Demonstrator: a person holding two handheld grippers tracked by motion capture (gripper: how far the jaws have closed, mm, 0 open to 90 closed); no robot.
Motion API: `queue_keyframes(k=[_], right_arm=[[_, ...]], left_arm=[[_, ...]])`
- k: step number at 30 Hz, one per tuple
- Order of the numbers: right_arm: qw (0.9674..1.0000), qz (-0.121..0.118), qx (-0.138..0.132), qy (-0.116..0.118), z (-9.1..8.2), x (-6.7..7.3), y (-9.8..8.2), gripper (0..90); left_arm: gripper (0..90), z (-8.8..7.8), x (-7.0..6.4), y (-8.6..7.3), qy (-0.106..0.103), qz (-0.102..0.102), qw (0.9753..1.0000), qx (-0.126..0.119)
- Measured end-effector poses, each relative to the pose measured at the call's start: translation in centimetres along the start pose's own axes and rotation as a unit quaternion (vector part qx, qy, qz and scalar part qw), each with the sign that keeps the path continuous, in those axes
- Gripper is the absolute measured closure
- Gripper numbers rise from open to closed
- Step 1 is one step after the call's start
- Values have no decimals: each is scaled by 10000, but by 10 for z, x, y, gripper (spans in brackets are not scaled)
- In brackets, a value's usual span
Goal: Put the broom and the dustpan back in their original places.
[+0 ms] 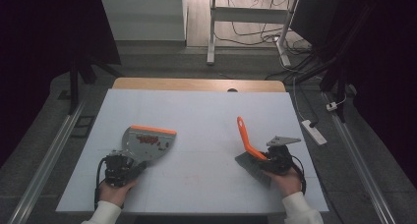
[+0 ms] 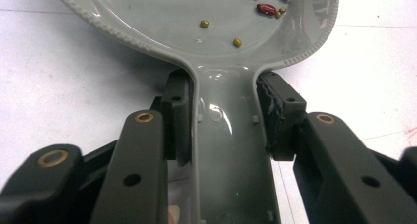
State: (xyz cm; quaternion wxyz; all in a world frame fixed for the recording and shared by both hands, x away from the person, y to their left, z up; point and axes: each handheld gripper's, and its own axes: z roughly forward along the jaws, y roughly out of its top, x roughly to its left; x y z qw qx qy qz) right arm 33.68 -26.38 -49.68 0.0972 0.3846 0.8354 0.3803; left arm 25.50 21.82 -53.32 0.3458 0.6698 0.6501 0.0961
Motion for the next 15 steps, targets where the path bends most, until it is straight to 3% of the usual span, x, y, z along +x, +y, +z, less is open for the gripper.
queue_keyframes(k=[5, 9, 15], right_arm=[[9999, 56, 75, -56, 3, -5, -2, 560], [9997, 86, 130, -187, 6, -10, -3, 488], [9992, 182, 249, -258, 11, -18, -4, 436]], left_arm=[[456, 0, -2, 0, -94, 98, 9999, 2], [306, -2, -2, -1, 44, 115, 9999, -44], [255, -10, -1, -2, 4, 239, 9994, -235]])
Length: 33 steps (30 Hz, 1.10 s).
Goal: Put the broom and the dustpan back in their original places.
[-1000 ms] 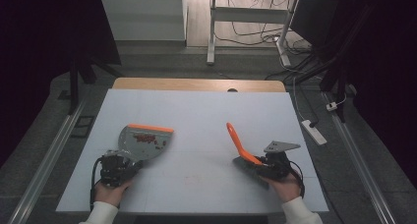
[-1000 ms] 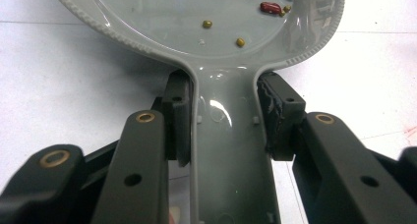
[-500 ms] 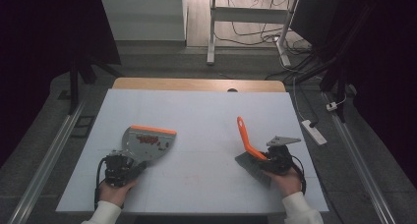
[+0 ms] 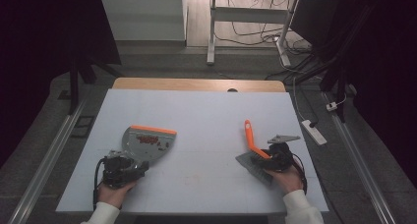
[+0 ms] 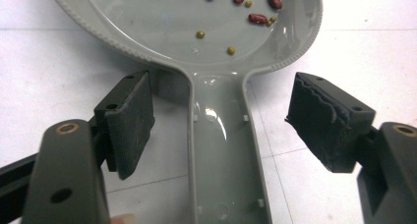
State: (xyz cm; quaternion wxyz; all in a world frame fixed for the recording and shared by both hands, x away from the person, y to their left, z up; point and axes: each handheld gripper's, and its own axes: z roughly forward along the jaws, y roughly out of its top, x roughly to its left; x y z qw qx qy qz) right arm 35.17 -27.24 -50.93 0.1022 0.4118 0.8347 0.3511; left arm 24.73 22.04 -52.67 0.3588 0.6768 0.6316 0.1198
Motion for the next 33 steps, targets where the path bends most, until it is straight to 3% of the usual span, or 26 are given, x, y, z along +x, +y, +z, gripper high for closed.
queue_keyframes(k=[4, 7, 19, 25, 33], right_arm=[[10000, -2, 58, -64, 2, -2, 0, 409], [9996, -123, -6, -270, 1, -2, 0, 405], [9993, -115, -184, -311, -5, -1, 0, 417], [9986, -234, -427, -222, -14, 4, 0, 425], [9974, -512, -510, -9, -18, 12, 0, 432]], left_arm=[[243, -3, 4, 0, -63, 22, 10000, -62], [243, -5, 7, 0, -109, -2, 9999, -103], [259, -11, 9, 1, -209, 85, 9995, -213], [273, -20, 5, 2, -177, 324, 9987, -348], [291, -23, 2, 8, -404, 730, 9960, -327]])
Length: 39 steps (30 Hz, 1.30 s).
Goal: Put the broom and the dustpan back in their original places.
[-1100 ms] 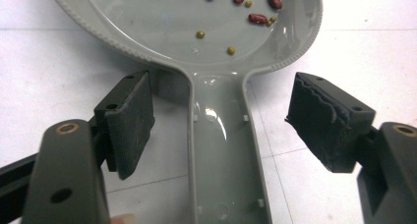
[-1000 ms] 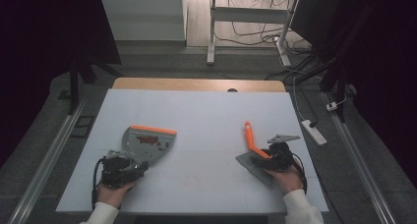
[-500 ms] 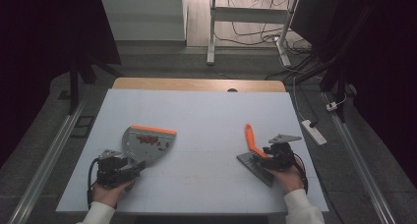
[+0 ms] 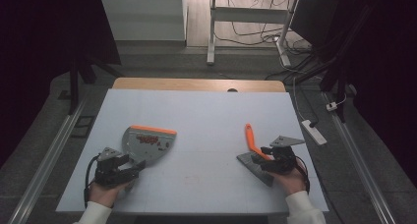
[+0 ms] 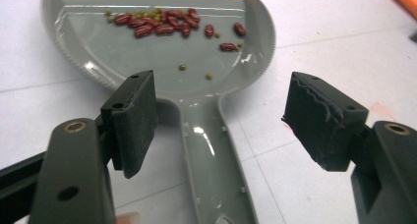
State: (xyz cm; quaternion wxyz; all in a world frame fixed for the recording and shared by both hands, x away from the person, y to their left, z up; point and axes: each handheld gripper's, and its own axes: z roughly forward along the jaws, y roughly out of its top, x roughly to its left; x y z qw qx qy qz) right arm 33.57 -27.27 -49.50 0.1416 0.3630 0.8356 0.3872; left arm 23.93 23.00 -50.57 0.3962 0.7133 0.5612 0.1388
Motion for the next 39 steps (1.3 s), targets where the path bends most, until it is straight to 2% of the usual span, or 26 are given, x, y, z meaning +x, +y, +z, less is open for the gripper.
queue_keyframes(k=[7, 11, 17, 23, 26, 29, 39], right_arm=[[9997, -160, -89, 155, -2, 8, 0, 439], [9993, -267, -44, 249, 0, 13, 0, 439], [9985, -403, -62, 354, -1, 21, -2, 439], [9982, -477, -48, 367, 2, 25, -2, 439], [9981, -488, -52, 366, 2, 25, -2, 439], [9979, -532, -98, 359, 0, 24, -2, 439], [9978, -543, -165, 342, -2, 23, -2, 439]], left_arm=[[304, 6, -6, 9, -296, 444, 9985, 91], [306, 14, -12, 17, -543, 785, 9952, 232], [311, 26, -14, 26, -859, 1105, 9891, 454], [311, 30, -13, 24, -956, 1159, 9867, 628], [311, 29, -13, 22, -946, 1163, 9866, 641], [311, 28, -12, 20, -1028, 1122, 9861, 675], [311, 29, -13, 19, -999, 1153, 9859, 688]])
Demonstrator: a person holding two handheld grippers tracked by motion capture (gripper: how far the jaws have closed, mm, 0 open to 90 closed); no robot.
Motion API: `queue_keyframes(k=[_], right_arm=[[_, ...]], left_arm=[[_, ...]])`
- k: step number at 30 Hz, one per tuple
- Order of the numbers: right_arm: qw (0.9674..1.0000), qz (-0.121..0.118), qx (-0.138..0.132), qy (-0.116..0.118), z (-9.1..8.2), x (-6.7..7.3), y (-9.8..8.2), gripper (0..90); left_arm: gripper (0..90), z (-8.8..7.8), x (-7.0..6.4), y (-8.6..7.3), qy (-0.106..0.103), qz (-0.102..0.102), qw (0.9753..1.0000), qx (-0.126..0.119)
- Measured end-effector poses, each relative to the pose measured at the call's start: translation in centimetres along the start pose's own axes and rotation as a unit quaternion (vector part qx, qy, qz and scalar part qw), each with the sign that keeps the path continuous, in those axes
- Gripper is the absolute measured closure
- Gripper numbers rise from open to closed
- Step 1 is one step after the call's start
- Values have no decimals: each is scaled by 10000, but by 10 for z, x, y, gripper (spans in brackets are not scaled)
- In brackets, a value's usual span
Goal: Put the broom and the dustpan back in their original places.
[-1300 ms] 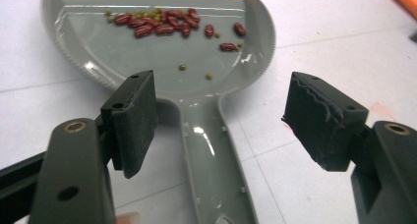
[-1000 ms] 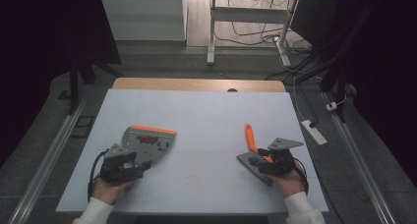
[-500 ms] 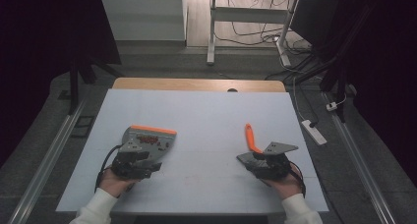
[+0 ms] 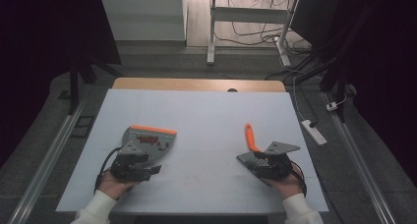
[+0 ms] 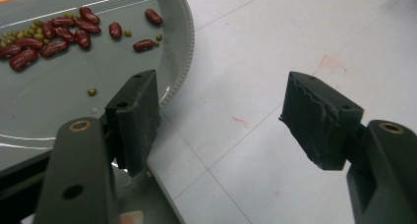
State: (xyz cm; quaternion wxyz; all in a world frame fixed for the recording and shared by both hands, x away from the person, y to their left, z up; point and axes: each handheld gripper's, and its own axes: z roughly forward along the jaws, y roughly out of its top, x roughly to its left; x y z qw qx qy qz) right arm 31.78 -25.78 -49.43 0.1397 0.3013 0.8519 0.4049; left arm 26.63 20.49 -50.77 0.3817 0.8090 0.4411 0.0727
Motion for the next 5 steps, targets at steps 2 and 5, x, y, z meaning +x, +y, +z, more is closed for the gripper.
queue_keyframes(k=[2, 5], right_arm=[[10000, -3, 5, 0, 0, 0, 0, 439], [10000, -7, 4, 2, 0, 0, 0, 438]], left_arm=[[311, 0, 0, 0, -1, 0, 10000, 10], [311, 0, 1, 0, -3, -14, 10000, 10]])
